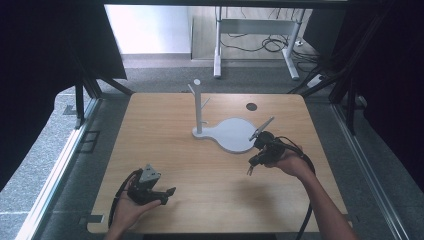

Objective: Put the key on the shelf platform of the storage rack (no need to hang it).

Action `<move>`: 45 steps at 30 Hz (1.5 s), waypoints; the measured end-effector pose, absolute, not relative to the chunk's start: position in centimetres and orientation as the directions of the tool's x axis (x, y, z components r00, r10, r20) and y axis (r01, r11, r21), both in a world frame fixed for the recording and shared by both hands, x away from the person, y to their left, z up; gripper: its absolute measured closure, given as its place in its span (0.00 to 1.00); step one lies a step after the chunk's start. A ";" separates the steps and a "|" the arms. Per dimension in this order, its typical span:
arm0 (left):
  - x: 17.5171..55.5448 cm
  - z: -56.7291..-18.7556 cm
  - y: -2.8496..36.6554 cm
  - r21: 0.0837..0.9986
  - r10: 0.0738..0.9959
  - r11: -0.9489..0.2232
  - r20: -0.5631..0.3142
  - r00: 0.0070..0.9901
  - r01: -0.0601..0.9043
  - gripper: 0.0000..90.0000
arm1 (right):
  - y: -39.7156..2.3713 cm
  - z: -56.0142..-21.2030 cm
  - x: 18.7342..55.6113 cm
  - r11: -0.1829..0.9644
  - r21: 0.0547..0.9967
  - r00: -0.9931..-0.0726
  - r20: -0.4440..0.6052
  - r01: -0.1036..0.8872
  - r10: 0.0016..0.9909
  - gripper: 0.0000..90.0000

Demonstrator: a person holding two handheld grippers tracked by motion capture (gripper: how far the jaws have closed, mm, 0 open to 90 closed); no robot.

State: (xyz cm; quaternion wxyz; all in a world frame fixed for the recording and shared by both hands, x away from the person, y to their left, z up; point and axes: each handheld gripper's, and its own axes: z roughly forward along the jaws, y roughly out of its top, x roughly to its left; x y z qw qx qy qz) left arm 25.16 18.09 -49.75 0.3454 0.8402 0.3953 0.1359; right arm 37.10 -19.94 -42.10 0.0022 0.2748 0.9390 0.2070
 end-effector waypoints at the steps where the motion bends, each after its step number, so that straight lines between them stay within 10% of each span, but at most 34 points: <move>1: 25.2 -49.8 18.1 0.685 0.756 -0.452 -0.047 0.653 0.572 0.28 | -20.0 -42.1 37.2 0.762 0.390 -0.848 0.113 0.517 0.517 1.00; 45: 25.2 -49.6 18.3 0.689 0.760 -0.446 -0.046 0.649 0.571 0.28 | -19.2 -40.7 42.5 0.683 0.444 -0.791 0.110 0.580 0.601 1.00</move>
